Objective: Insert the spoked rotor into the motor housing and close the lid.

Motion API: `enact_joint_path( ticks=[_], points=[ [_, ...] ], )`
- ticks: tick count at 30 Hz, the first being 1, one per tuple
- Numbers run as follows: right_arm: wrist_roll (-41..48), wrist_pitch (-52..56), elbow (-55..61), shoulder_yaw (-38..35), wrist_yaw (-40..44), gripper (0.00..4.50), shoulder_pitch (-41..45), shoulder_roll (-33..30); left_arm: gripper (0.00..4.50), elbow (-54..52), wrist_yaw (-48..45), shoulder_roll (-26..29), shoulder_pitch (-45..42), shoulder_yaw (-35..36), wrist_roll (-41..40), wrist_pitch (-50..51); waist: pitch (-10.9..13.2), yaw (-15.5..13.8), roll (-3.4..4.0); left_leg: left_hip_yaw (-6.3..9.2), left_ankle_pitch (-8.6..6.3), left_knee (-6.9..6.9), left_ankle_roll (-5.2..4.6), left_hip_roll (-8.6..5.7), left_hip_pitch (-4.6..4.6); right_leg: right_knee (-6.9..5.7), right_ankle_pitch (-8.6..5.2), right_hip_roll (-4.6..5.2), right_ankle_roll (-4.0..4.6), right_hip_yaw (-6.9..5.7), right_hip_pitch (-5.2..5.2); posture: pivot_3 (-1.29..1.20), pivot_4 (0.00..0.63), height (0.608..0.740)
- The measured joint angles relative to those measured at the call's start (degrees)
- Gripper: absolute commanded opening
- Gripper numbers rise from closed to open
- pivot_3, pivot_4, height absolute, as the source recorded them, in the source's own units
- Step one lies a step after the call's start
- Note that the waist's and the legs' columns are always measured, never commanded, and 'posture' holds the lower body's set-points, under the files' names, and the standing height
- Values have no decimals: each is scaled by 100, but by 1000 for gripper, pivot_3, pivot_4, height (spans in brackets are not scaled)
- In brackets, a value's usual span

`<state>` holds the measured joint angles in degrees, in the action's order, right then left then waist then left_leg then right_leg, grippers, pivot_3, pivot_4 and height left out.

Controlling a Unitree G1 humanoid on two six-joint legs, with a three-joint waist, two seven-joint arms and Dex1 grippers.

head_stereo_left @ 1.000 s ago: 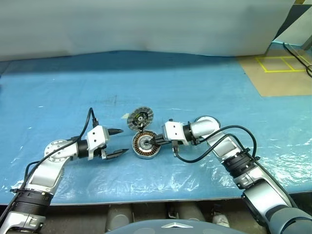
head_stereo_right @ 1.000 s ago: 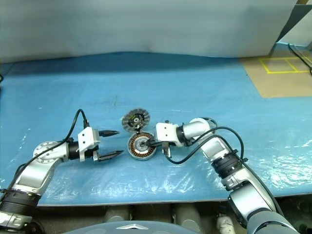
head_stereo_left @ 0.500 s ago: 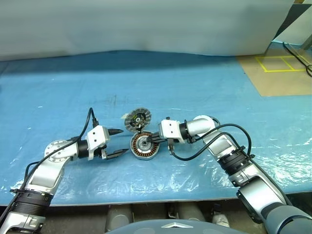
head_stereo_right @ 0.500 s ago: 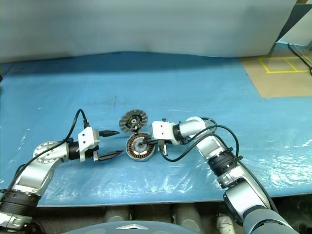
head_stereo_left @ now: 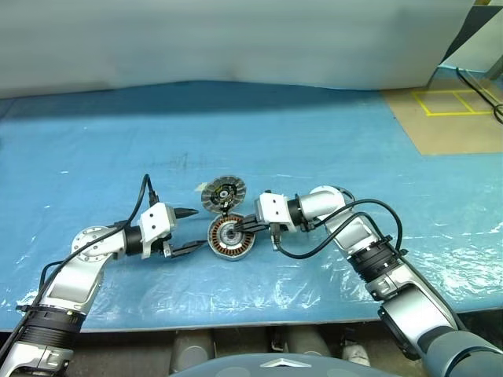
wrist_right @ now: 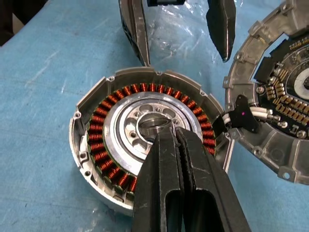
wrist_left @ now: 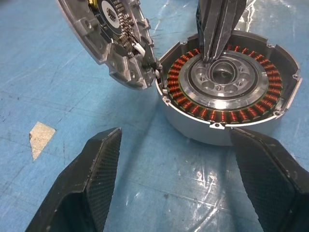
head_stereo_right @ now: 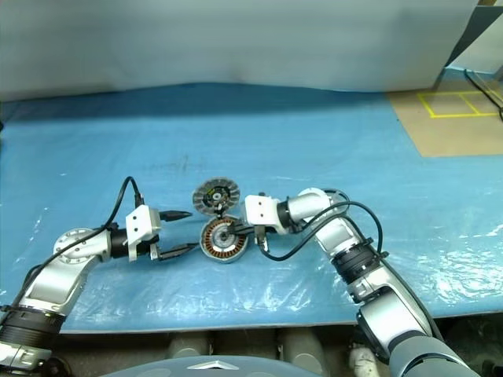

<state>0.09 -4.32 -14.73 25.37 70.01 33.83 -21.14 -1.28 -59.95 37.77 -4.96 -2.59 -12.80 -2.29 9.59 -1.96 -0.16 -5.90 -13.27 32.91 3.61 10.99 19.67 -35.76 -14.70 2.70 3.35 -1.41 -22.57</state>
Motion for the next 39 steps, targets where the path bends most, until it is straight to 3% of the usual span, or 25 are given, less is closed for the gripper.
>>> enact_joint_path(
  ticks=[11,39],
  points=[
    [349,566,450,-1,182,44,119,118,3732,97,0,-18,18,-2,24,-123,0,-20,0,0,0,1,0,0,6,1,2,0,-4,0,-4,0,150,740],
    [37,174,56,12,136,44,-50,-197,3732,103,14,-20,-12,-16,26,-151,0,-22,0,0,0,3,0,-1,7,0,7,0,-12,0,-4,0,150,740]
  ],
)
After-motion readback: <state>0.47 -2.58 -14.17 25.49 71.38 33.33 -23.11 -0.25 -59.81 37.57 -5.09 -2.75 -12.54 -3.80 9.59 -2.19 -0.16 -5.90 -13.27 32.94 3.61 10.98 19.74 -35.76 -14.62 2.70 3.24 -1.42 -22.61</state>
